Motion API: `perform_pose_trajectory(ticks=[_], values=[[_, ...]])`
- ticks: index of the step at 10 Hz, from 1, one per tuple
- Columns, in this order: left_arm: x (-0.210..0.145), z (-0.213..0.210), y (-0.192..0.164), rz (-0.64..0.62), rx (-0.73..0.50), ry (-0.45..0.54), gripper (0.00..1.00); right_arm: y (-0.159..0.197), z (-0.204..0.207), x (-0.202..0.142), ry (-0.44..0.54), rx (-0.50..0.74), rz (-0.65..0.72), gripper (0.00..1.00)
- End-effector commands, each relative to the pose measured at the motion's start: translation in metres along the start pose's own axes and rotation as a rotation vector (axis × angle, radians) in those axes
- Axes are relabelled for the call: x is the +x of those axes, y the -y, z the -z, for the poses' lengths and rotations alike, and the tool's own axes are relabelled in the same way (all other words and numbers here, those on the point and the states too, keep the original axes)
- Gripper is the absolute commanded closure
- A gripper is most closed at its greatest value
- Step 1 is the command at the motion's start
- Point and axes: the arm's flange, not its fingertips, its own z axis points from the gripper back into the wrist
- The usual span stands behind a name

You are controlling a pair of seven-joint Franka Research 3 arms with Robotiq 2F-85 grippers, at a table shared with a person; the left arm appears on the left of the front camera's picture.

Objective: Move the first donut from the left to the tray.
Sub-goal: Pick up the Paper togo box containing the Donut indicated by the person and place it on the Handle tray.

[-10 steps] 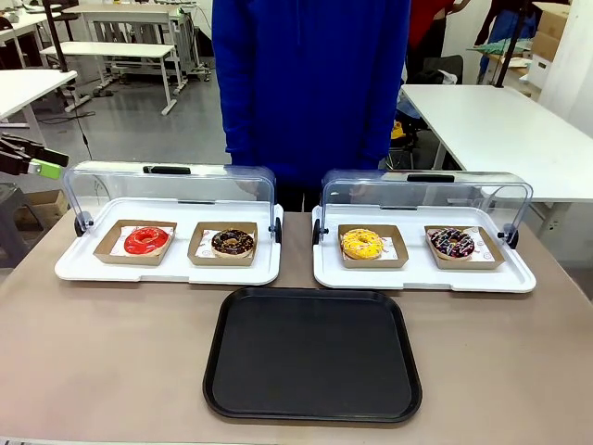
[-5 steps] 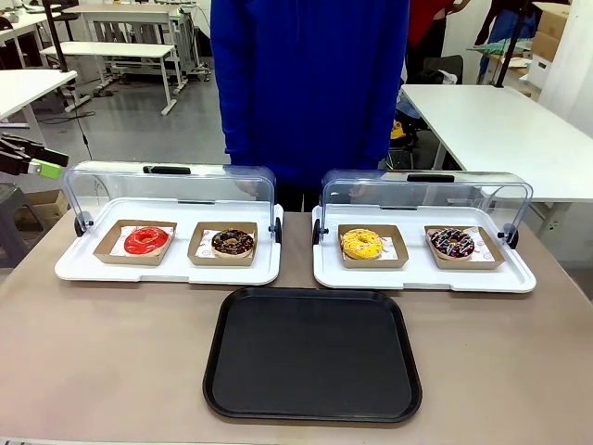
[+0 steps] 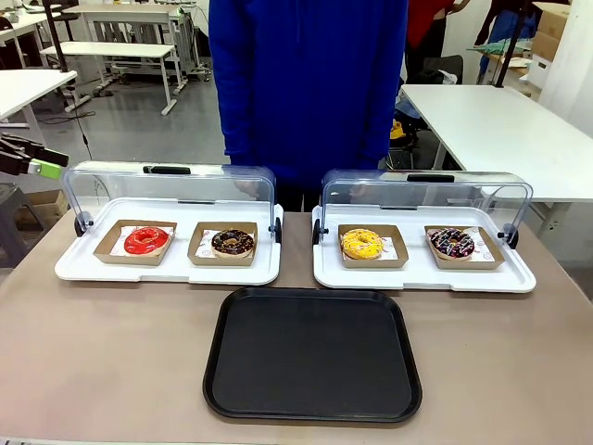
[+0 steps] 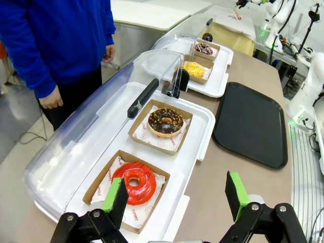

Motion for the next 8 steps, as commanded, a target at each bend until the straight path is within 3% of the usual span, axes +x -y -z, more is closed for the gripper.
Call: perform_pose_trajectory(ticks=[1, 8], values=[[0.0012, -0.0004, 0.0007, 0.004, -0.001, 0.001, 0.00, 0.0036, 0.0006, 0.0027, 0.031, 0.003, -0.026, 0.00], [0.0000, 0.0000, 0.0000, 0.000, 0.000, 0.000, 0.00, 0.0036, 0.0006, 0.0027, 0.031, 0.003, -0.026, 0.00]])
